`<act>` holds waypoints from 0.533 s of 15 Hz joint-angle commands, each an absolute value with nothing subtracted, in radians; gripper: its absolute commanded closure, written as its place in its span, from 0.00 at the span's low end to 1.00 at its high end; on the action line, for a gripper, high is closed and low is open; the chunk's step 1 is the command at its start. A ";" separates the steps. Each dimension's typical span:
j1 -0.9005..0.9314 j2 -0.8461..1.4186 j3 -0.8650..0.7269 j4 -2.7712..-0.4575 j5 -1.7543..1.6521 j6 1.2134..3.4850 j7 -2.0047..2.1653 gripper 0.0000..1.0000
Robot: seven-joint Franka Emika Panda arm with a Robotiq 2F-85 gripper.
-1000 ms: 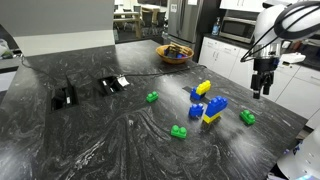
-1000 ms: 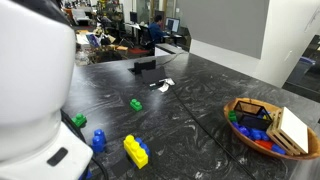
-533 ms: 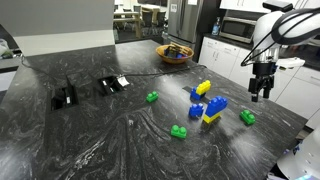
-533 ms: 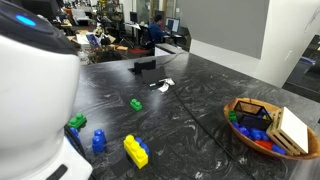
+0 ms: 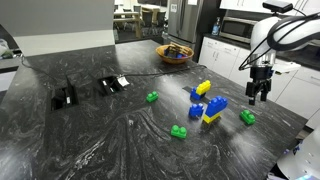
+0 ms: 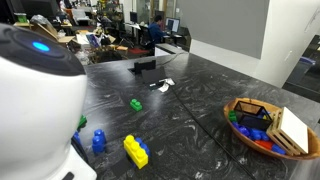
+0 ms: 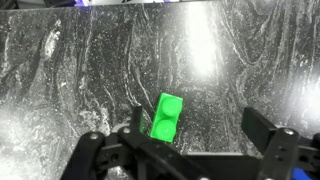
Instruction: Move the green legos at the right to the front of the blue legos
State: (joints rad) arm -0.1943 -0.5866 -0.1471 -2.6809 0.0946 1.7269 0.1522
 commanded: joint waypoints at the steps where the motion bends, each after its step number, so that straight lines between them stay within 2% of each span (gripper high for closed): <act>1: -0.212 -0.568 -0.121 -2.720 0.077 1.788 0.182 0.00; 8: -0.190 -0.506 -0.102 -2.774 0.050 1.904 0.194 0.00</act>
State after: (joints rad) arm -0.1904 -0.5414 -0.1212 -2.7628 0.0565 1.8415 0.1949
